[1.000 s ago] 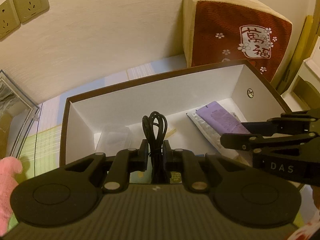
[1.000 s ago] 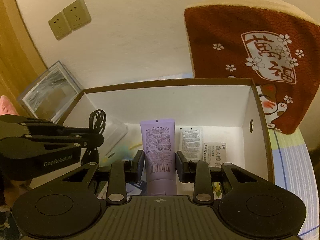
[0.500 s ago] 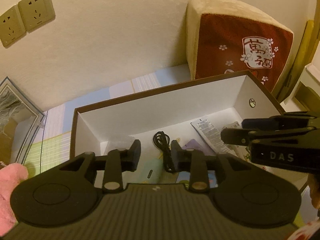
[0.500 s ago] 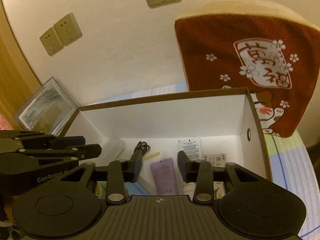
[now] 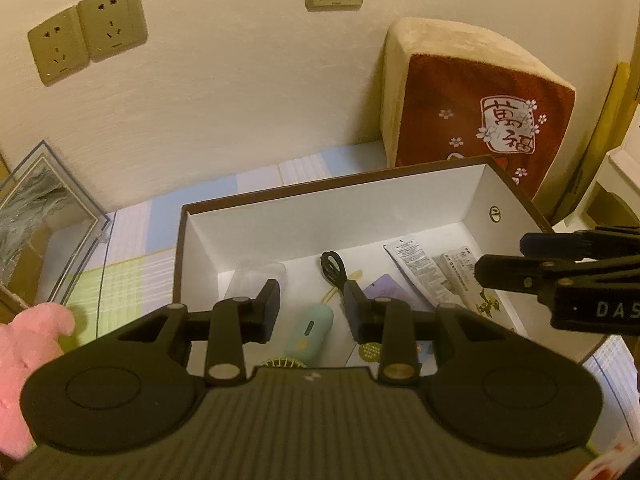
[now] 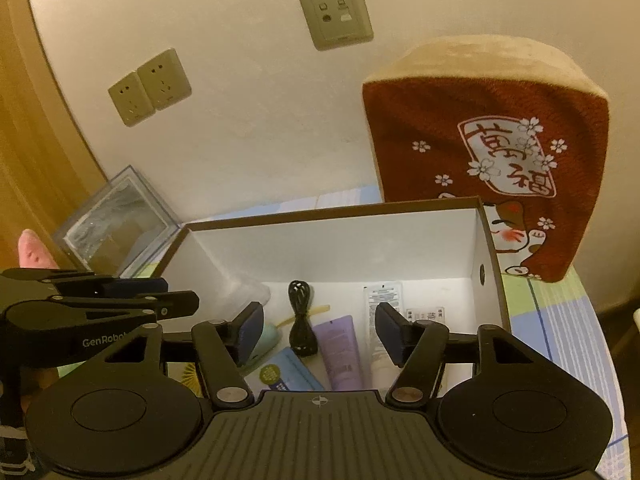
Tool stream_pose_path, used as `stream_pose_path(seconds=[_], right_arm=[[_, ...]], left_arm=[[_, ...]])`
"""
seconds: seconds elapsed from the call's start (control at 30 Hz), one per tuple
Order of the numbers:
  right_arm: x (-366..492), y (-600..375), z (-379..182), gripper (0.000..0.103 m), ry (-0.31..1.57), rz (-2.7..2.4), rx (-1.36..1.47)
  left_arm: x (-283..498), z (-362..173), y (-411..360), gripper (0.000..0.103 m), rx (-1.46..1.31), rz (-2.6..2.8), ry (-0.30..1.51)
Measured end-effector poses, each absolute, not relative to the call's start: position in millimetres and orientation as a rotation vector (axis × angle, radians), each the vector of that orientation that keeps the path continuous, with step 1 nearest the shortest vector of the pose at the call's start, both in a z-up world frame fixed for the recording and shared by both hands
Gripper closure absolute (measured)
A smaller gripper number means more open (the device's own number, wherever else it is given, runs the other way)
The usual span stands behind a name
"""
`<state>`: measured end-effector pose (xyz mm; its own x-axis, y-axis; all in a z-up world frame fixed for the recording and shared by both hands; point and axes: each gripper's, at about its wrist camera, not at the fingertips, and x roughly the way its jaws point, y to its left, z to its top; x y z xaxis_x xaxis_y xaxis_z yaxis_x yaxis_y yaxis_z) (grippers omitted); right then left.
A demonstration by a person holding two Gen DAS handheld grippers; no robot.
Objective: Organize rigid objects
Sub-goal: 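Lower the cable and tube into the brown box and open both tools, then withdraw both open tools from the box toward the bottle and white rack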
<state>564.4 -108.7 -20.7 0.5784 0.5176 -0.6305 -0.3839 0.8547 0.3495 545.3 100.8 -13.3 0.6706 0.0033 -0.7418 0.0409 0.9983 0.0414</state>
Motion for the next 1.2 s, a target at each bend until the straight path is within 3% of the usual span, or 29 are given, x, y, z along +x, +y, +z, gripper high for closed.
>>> stream_pose_path(seconds=[0.47, 1.2], right_arm=[[515, -114, 3, 0.030, 0.763, 0.548, 0.151], [429, -131, 0, 0.028, 0.809, 0.575, 0.128]], left_arm=[[490, 9, 101, 0.064, 0.018, -0.019, 0.805], [388, 11, 97, 0.064, -0.034, -0.024, 0.804]])
